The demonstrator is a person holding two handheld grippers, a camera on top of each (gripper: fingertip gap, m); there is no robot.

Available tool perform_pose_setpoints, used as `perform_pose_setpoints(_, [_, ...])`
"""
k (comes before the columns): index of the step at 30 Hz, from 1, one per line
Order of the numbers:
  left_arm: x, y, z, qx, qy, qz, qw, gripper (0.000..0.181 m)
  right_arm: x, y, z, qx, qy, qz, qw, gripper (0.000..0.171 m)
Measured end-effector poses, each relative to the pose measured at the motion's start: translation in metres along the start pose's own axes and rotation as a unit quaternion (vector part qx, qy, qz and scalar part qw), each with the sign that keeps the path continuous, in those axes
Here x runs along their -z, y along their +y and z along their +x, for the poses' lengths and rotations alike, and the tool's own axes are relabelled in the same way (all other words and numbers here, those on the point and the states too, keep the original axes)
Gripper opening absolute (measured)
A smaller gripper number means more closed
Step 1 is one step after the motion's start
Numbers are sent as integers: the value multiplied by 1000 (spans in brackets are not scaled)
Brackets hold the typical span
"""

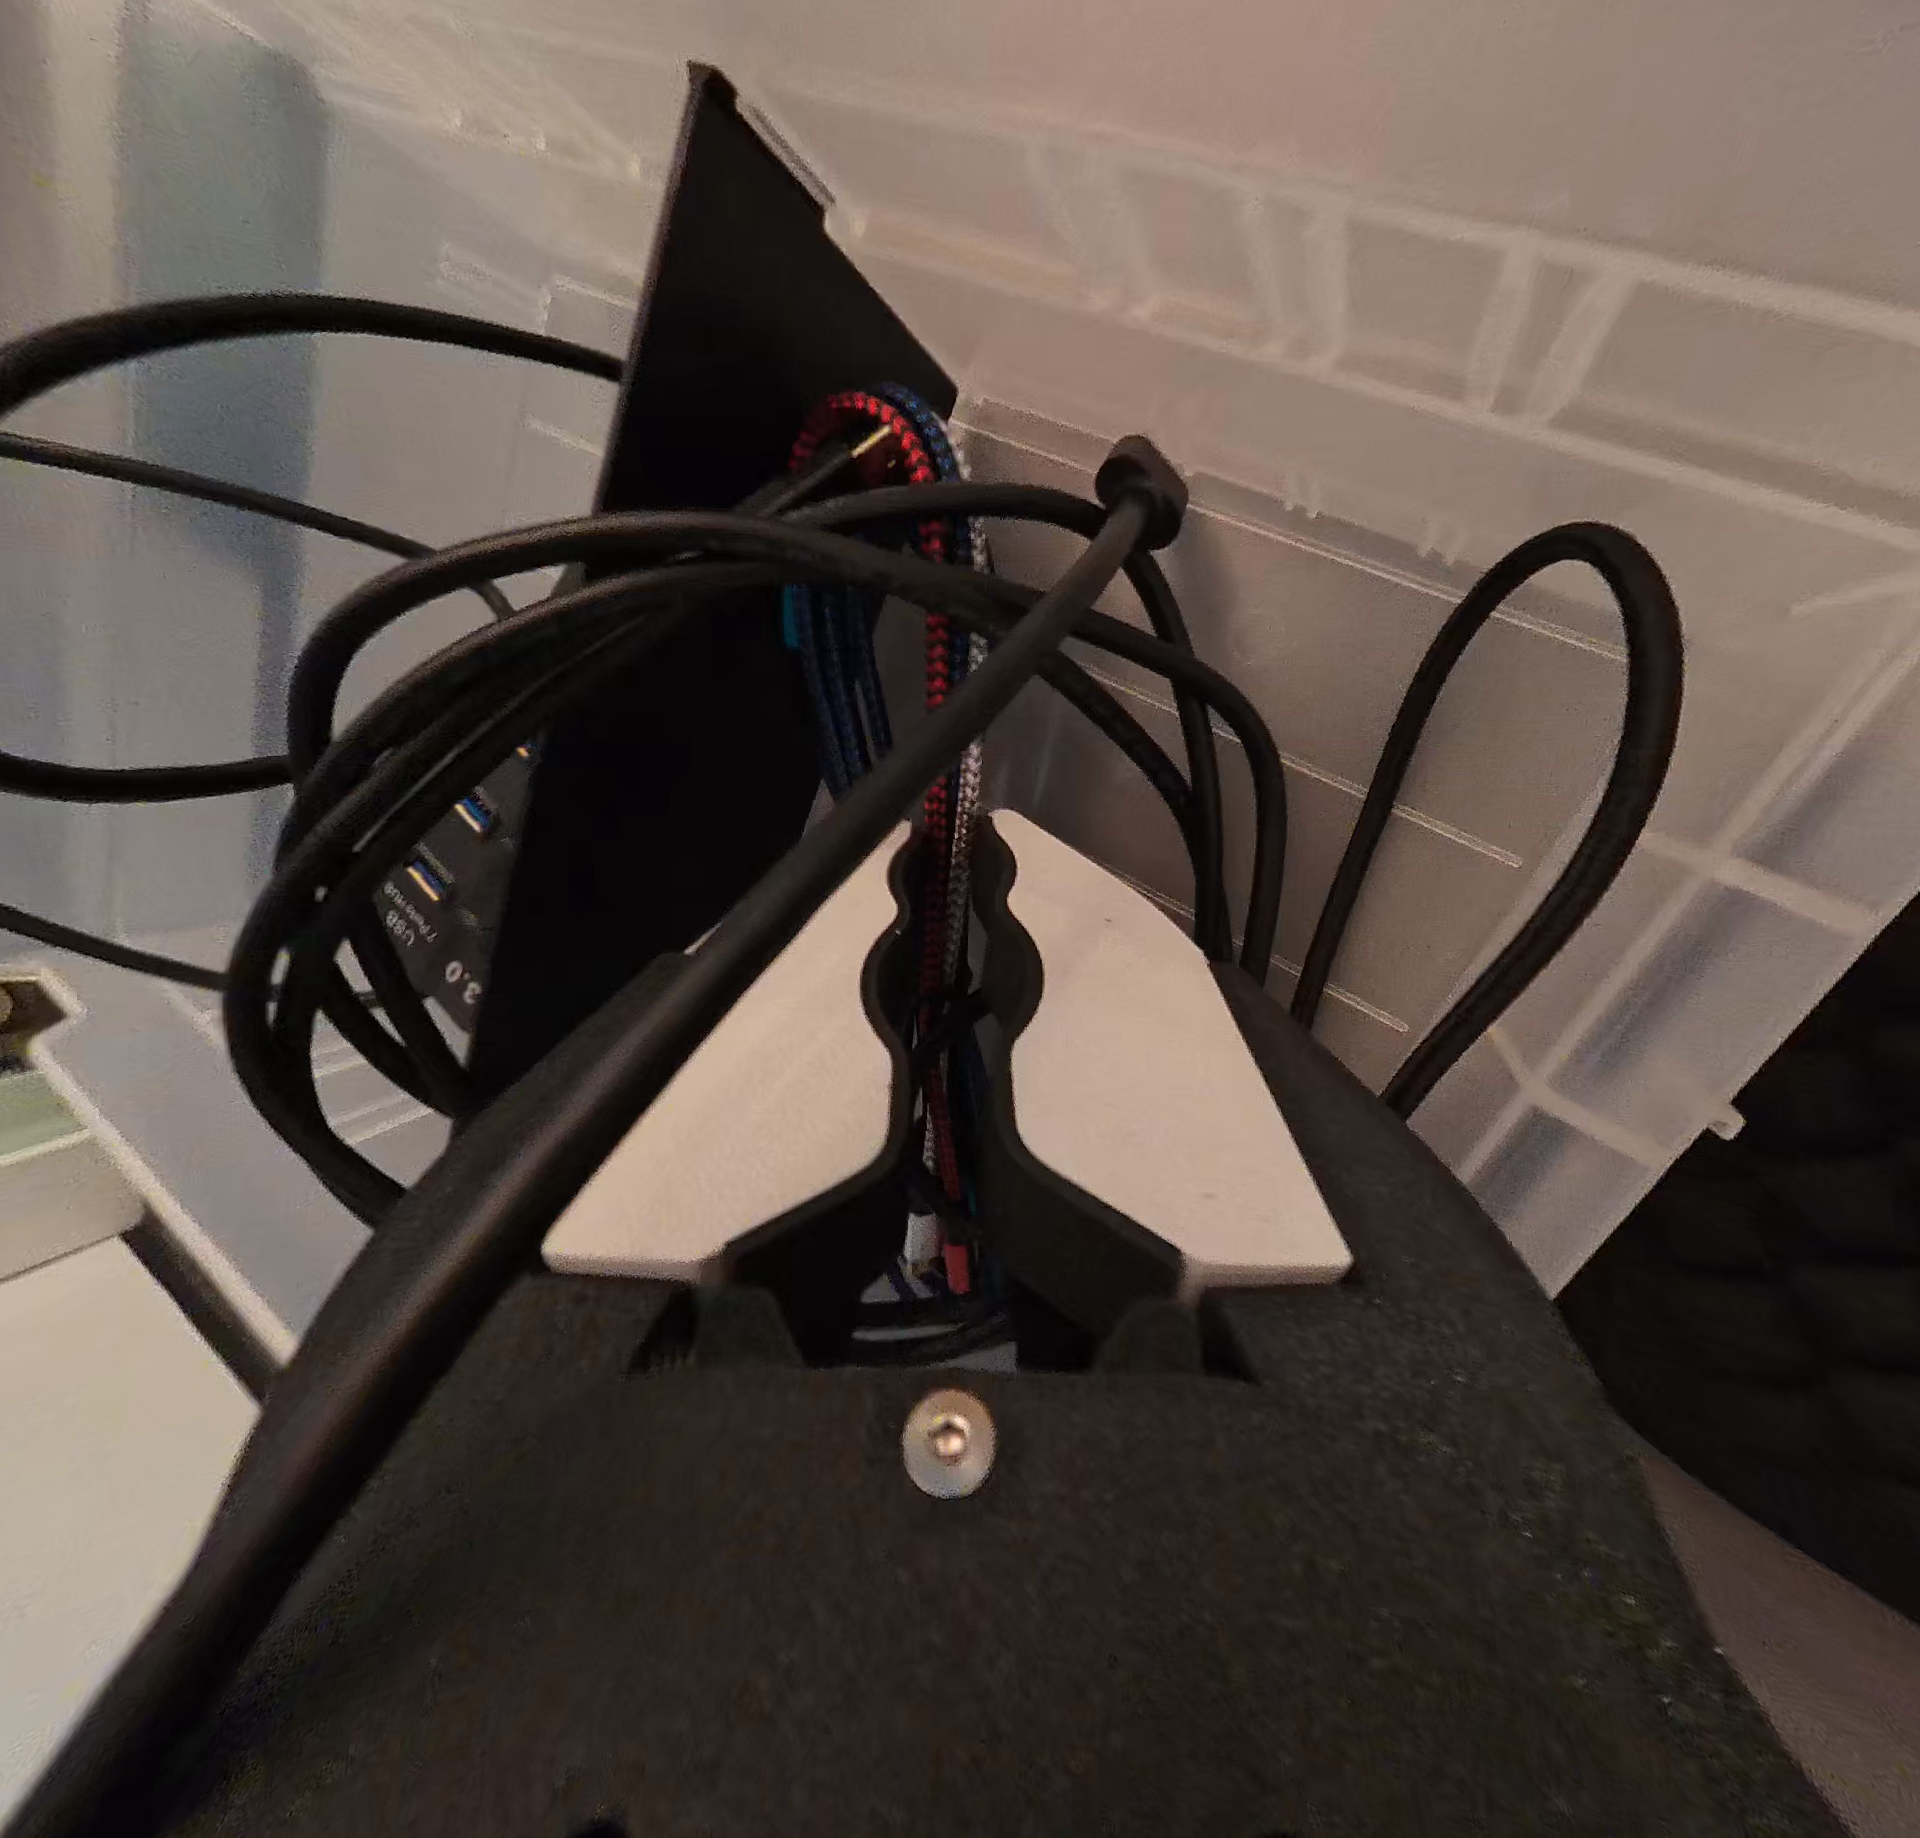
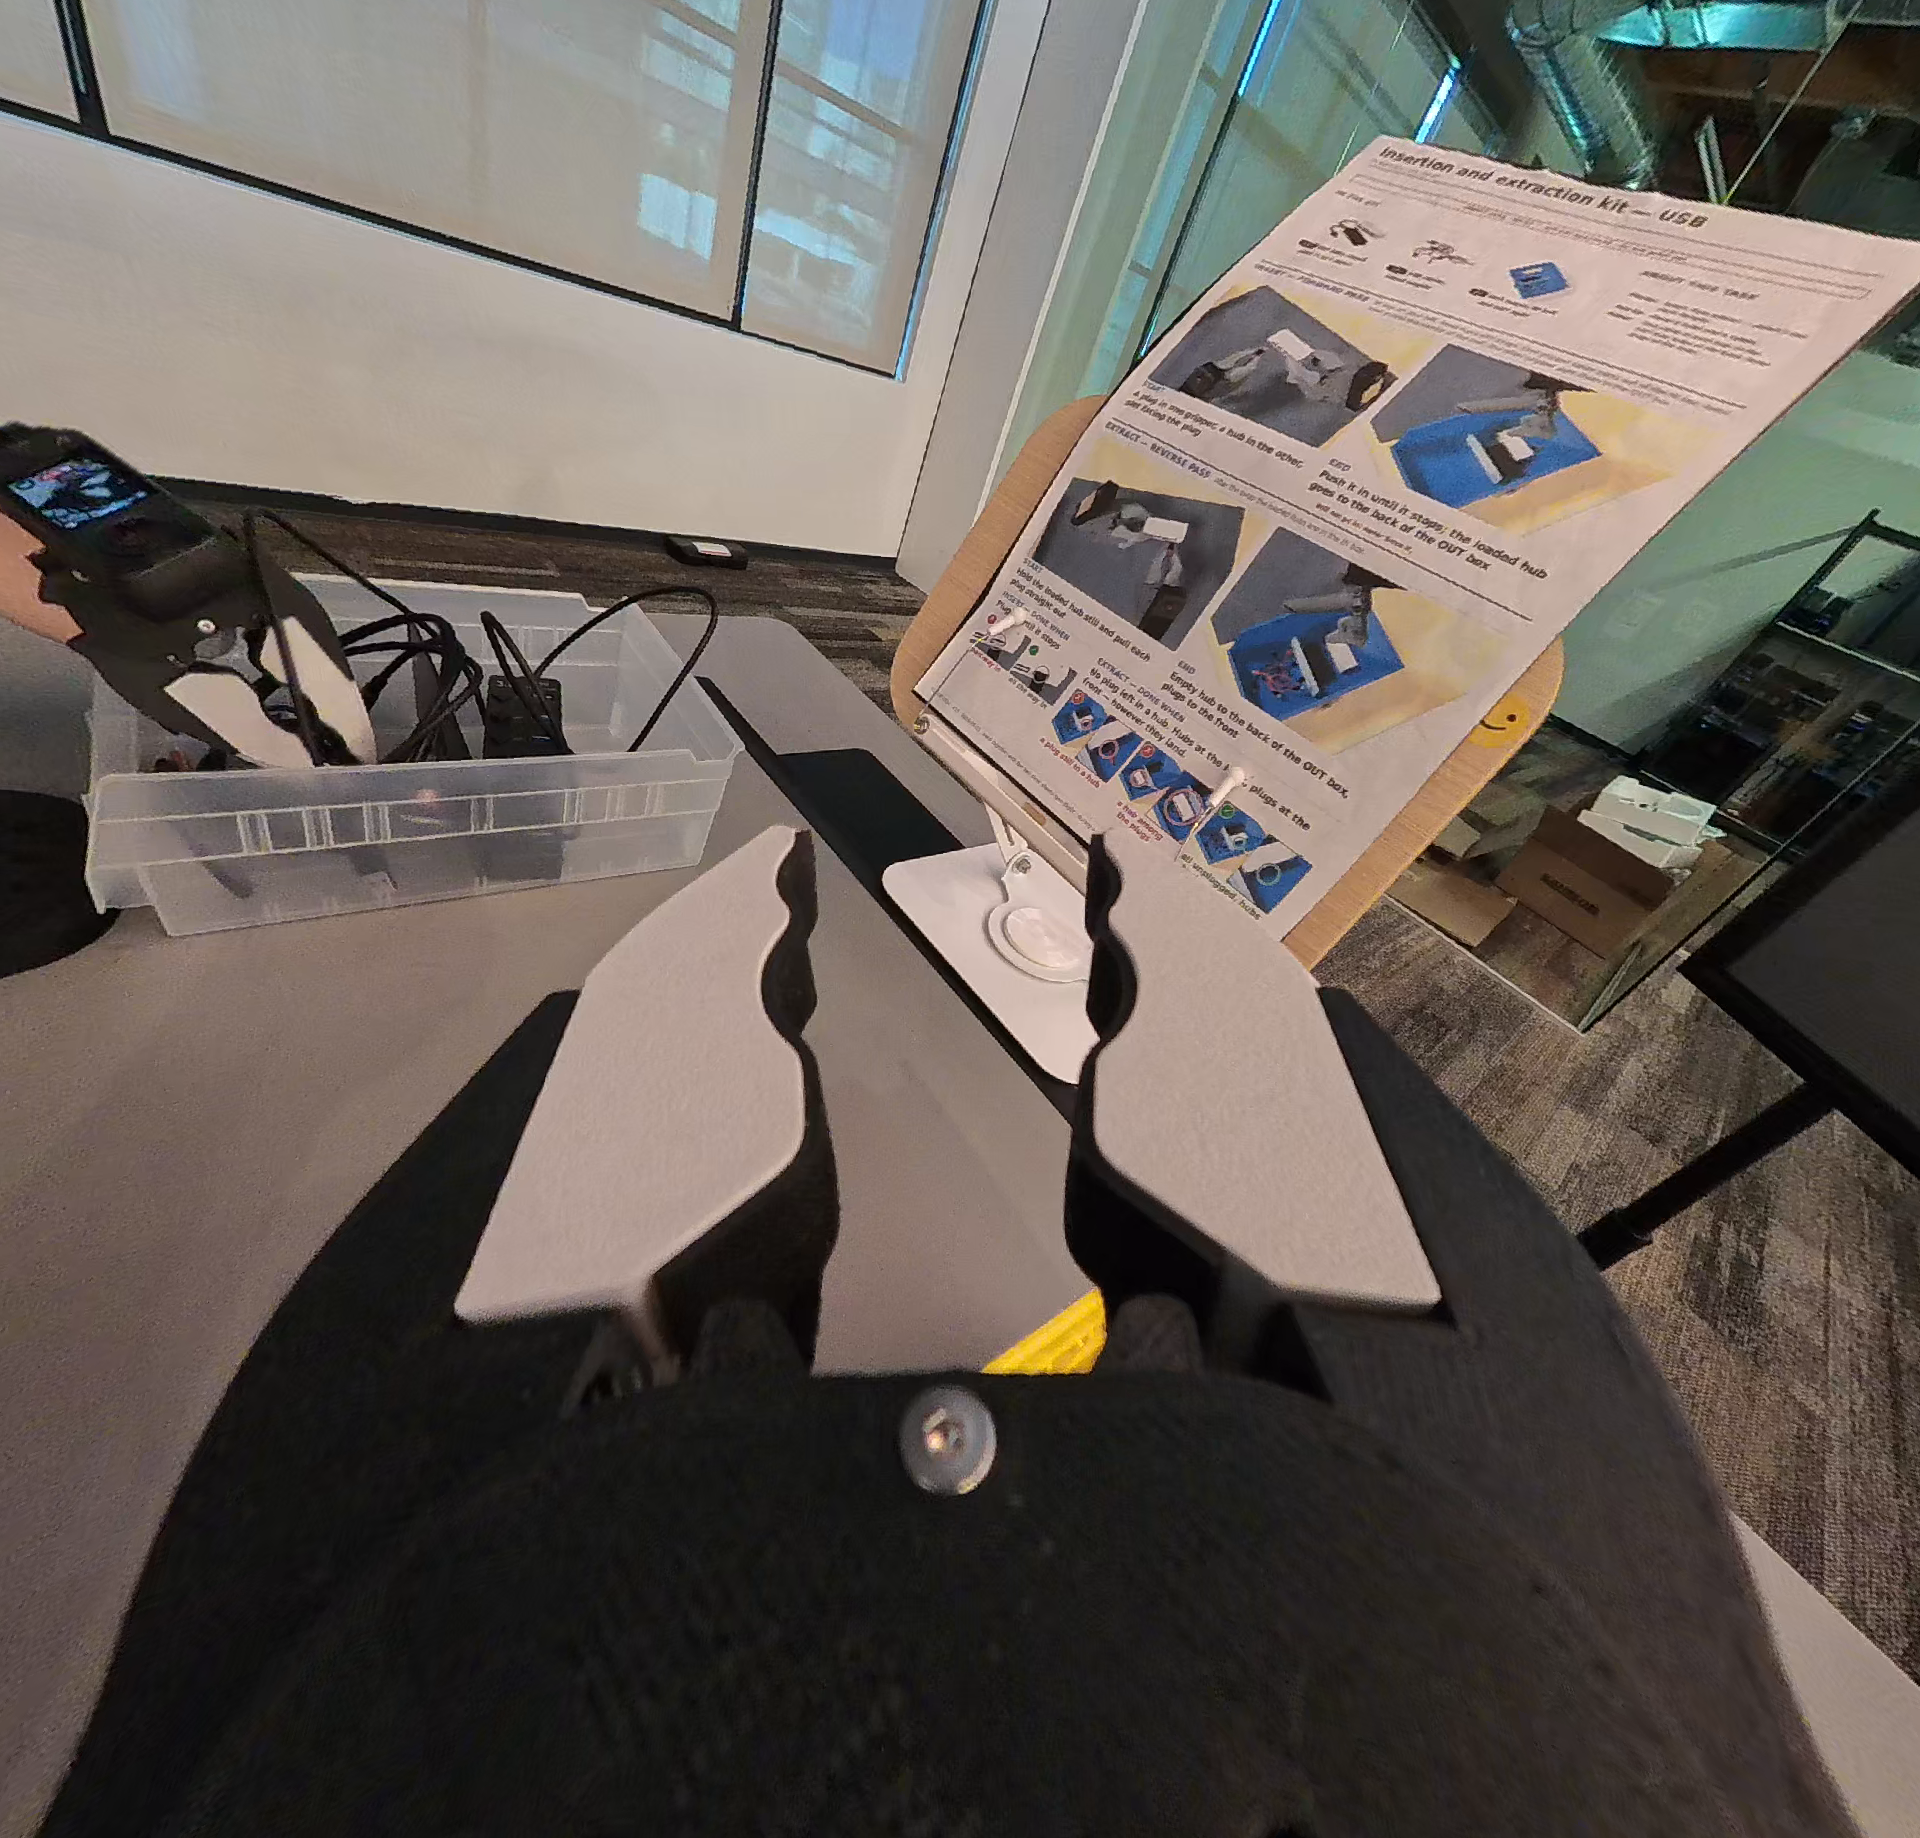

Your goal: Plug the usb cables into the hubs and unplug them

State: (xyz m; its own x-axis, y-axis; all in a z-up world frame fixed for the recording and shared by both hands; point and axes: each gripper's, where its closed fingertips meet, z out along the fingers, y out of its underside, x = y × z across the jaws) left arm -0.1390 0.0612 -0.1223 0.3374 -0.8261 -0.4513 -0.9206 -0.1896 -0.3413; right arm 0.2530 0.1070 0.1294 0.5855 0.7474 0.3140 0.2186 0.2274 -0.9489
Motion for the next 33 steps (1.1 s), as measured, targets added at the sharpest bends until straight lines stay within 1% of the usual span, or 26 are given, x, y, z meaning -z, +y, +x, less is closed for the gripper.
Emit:
perform_pose_setpoints(2, [2, -4, -1, 4, 1, -10, 1000, 5, -1, 1, -1, 2, -1, -3, 1000, 51])
perform_pose_setpoints(7, [8, -20, -2, 2, 47, -31, 998, 7, -4, 3, -5, 6, -6, -10, 1000, 51])
perform_pose_setpoints(10, [14, -32, -6, -7, 63, -26, 998, 7, -4, 4, -5, 10, -7, -14, 1000, 51])
perform_pose_setpoints(13, [22, -39, -12, 3, 71, -8, 997, 7, -3, 4, -3, 9, -5, -13, 1000, 51])
perform_pose_setpoints(17, [36, -52, -16, 55, 81, 57, 994, 7, -1, 3, -2, 4, -5, -7, 1000, 51])
perform_pose_setpoints(21, [43, -56, -21, 102, 64, 125, 985, 7, -5, 4, -6, 1, -15, -9, 1000, 51])
perform_pose_setpoints(28, [53, -62, -15, 137, 67, 223, 963, 7, -26, 12, -28, 12, -48, -31, 998, 51])
perform_pose_setpoints(30, [55, -65, -11, 132, 77, 240, 959, 7, -35, 12, -44, 19, -80, -28, 996, 51])
perform_pose_setpoints(33, [57, -66, -5, 106, 84, 248, 959, 7, -49, 4, -96, 56, -176, 8, 983, 56])
